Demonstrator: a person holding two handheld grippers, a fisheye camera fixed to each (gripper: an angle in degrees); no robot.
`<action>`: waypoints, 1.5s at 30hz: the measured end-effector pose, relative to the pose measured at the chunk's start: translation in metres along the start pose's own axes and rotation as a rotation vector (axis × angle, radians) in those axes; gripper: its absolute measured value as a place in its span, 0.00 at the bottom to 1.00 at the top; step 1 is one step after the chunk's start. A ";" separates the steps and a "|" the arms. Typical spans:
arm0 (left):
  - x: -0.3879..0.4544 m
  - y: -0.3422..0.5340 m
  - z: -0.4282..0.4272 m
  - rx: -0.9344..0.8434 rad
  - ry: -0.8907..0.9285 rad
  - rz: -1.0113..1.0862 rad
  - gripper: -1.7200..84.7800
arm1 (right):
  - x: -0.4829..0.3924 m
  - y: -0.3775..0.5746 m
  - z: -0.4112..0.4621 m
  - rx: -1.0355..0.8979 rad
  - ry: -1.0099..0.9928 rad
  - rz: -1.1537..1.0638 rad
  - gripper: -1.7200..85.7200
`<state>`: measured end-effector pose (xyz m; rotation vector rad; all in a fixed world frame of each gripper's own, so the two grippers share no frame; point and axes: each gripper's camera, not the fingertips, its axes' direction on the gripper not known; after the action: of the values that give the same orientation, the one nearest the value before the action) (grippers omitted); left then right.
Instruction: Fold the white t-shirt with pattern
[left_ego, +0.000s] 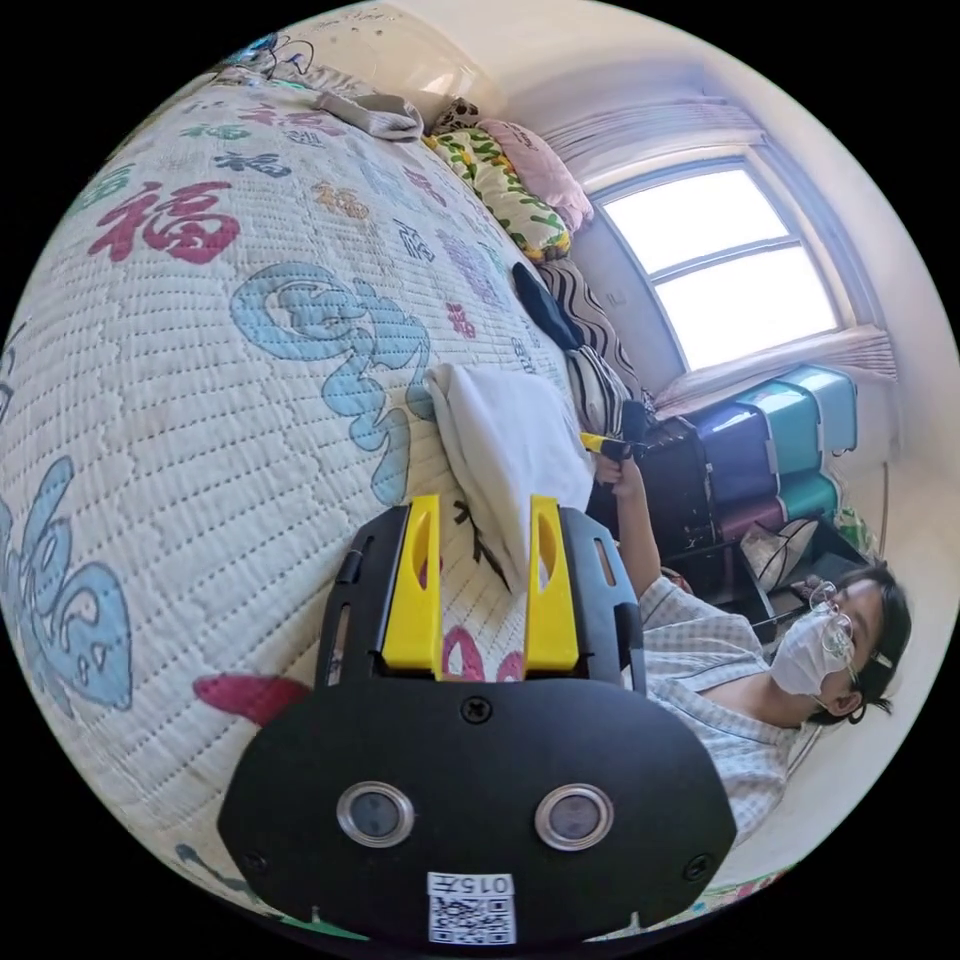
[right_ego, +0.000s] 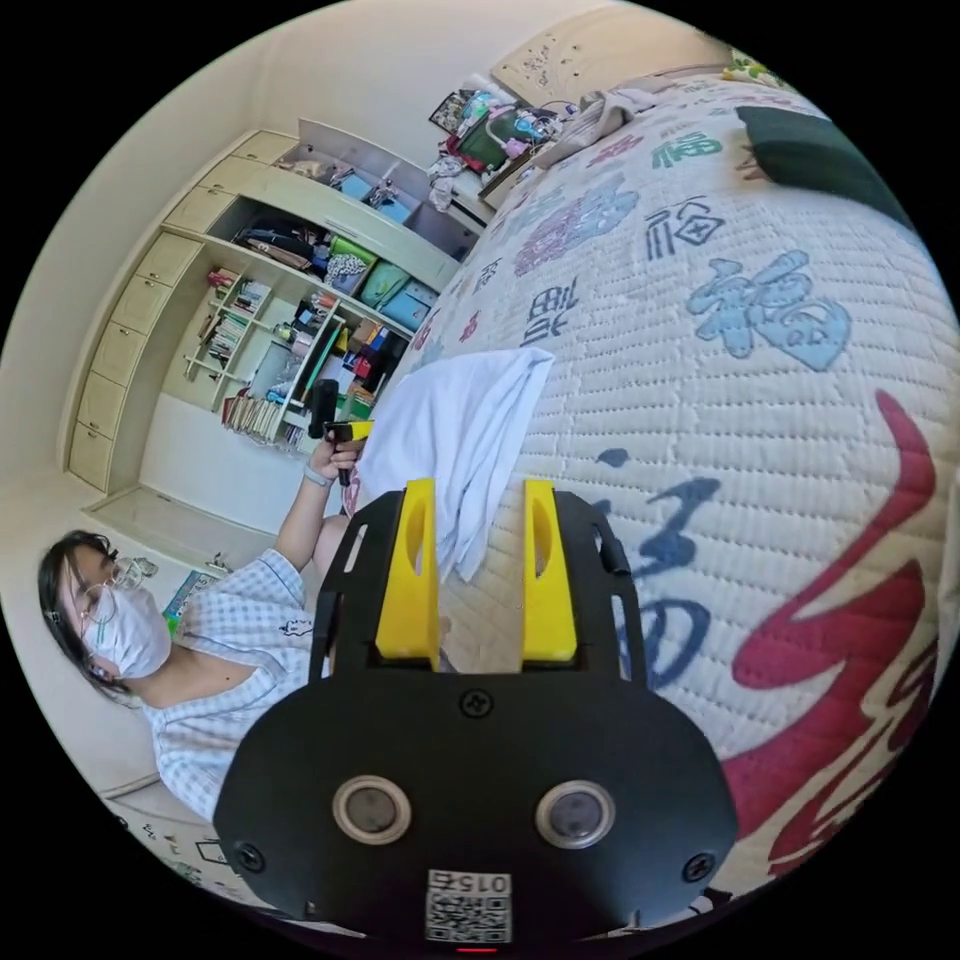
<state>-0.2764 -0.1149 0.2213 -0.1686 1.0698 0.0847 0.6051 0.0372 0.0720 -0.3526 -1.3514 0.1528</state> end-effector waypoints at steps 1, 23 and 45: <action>-0.001 -0.009 0.011 -0.026 0.000 0.004 0.16 | -0.001 -0.009 0.008 -0.028 -0.027 0.002 0.16; 0.098 -0.241 0.133 0.080 0.295 0.273 0.09 | -0.047 -0.101 -0.242 0.201 0.236 0.027 0.05; 0.113 -0.313 0.290 0.179 -0.147 0.341 0.13 | -0.037 -0.042 -0.299 0.370 0.524 0.164 0.13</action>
<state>0.0760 -0.3724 0.2880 0.1813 0.9452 0.3024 0.8829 -0.0617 -0.0008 -0.1712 -0.7552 0.4107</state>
